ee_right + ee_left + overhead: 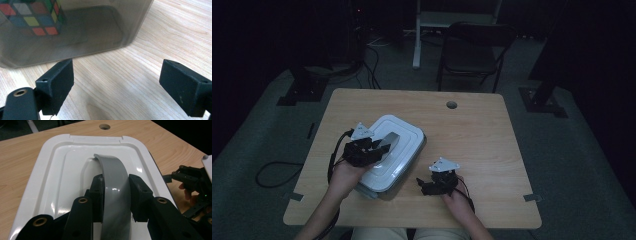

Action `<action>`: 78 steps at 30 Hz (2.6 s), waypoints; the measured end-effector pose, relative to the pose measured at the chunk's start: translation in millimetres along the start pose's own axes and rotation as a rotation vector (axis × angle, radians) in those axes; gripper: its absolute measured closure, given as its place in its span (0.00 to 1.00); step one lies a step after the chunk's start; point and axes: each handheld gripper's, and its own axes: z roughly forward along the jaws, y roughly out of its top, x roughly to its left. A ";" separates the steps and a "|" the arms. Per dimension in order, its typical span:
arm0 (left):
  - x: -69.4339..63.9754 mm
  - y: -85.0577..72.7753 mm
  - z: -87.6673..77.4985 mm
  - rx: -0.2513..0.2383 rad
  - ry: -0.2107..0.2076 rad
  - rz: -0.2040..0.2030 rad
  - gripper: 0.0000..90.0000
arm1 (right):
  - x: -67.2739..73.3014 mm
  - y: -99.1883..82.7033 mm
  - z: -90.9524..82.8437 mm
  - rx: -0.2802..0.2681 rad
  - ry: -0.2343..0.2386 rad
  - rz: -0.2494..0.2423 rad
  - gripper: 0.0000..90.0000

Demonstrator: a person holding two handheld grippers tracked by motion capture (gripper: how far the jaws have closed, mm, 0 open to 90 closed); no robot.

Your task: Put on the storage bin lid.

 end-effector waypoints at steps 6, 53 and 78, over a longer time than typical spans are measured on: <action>-2.2 0.1 -1.9 -0.005 -0.033 -0.009 0.76 | -0.9 -0.3 0.2 -0.001 0.004 0.004 0.14; 80.8 -24.5 -18.4 -0.083 0.142 -0.110 0.01 | -27.5 -18.2 -28.9 -0.017 -0.069 0.073 0.14; 137.9 -90.0 36.2 -0.044 0.299 -0.204 0.01 | -25.3 -22.0 -20.9 -0.008 -0.060 0.086 0.14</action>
